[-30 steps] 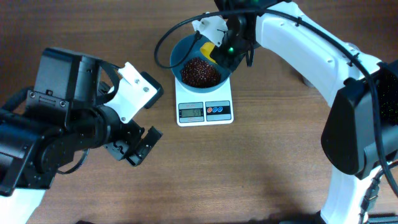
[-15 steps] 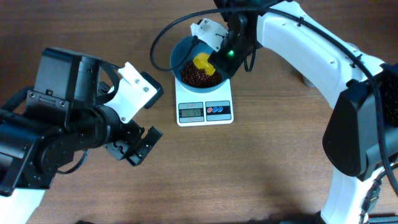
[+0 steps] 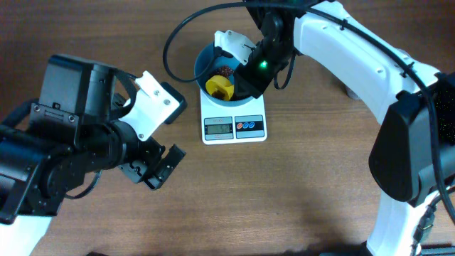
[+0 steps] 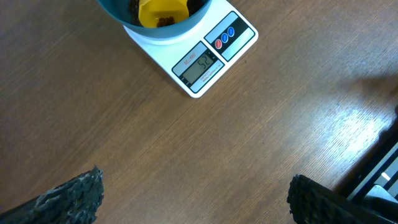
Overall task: Scoop item into bowl and weigh 50g on scale
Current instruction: 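Tilt the scoop over the bowl to add more beans, then move the scoop with the right gripper over the bean tub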
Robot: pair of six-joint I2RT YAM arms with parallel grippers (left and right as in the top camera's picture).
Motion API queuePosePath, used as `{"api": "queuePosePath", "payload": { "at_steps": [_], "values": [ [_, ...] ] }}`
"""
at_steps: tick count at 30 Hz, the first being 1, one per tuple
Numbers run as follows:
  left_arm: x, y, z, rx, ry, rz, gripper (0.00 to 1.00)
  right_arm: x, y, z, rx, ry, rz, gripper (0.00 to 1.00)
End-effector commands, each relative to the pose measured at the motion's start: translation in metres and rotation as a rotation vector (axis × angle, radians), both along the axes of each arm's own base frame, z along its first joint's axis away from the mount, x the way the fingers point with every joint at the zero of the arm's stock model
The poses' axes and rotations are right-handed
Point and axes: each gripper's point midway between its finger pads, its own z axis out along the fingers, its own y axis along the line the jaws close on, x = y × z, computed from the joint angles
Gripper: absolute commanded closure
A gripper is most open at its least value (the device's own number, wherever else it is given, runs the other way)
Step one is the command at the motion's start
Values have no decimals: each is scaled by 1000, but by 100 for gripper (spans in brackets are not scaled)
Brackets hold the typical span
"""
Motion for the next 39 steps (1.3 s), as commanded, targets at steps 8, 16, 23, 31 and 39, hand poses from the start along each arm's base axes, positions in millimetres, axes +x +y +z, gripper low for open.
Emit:
{"api": "queuePosePath", "payload": {
  "at_steps": [8,16,23,31,39],
  "values": [
    [0,-2,3,-11,-8,-12,1,22,-25,60,390,131,-184,96],
    [0,-2,3,-11,-8,-12,2,34,-52,84,575,208,-286,96],
    [0,-2,3,-11,-8,-12,2,42,-50,100,635,224,-319,96],
    [0,-2,3,-11,-8,-12,1,79,-151,126,811,221,-582,96],
    [0,-2,3,-11,-8,-12,1,24,-307,74,548,319,-1012,96]
  ]
}}
